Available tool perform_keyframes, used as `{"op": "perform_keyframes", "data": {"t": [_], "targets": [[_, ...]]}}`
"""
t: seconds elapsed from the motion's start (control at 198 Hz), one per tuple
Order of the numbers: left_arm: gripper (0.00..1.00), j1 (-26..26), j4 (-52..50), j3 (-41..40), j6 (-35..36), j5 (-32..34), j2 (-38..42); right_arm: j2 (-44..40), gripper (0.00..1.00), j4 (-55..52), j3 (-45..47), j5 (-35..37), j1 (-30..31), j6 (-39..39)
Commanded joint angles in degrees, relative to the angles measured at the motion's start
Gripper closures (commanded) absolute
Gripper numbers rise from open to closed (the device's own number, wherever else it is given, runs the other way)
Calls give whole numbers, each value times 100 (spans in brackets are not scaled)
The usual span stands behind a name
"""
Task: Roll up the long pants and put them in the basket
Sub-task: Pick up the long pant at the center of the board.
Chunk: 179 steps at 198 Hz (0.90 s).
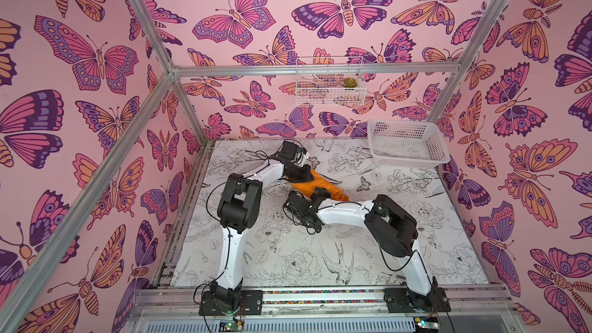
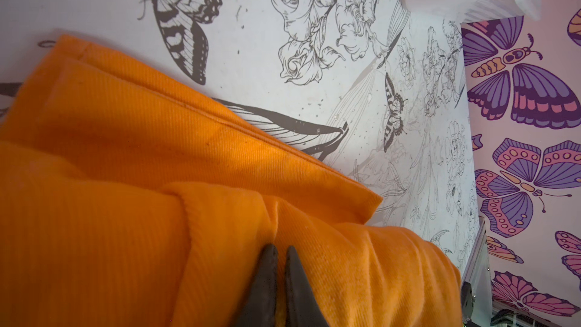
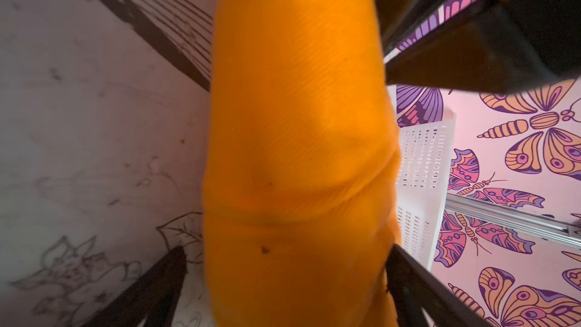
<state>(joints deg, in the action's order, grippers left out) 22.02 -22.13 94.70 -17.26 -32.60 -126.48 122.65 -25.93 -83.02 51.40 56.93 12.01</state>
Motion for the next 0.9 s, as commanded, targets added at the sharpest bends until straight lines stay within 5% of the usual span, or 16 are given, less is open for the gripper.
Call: {"op": "perform_keyframes", "data": {"t": [0.0, 0.697, 0.793, 0.899], "targets": [[88, -75, -1773, -522, 185, 770, -726, -31, 1, 104, 8, -150, -112, 104], [90, -119, -1781, -505, 177, 708, -738, 927, 5, 428, -540, 4, -674, 599], [91, -128, -1785, -504, 179, 700, -738, 970, 19, 341, -561, -219, -835, 627], [92, -145, -1789, -496, 177, 696, -738, 1006, 49, 102, -670, -550, -1032, 595]]}}
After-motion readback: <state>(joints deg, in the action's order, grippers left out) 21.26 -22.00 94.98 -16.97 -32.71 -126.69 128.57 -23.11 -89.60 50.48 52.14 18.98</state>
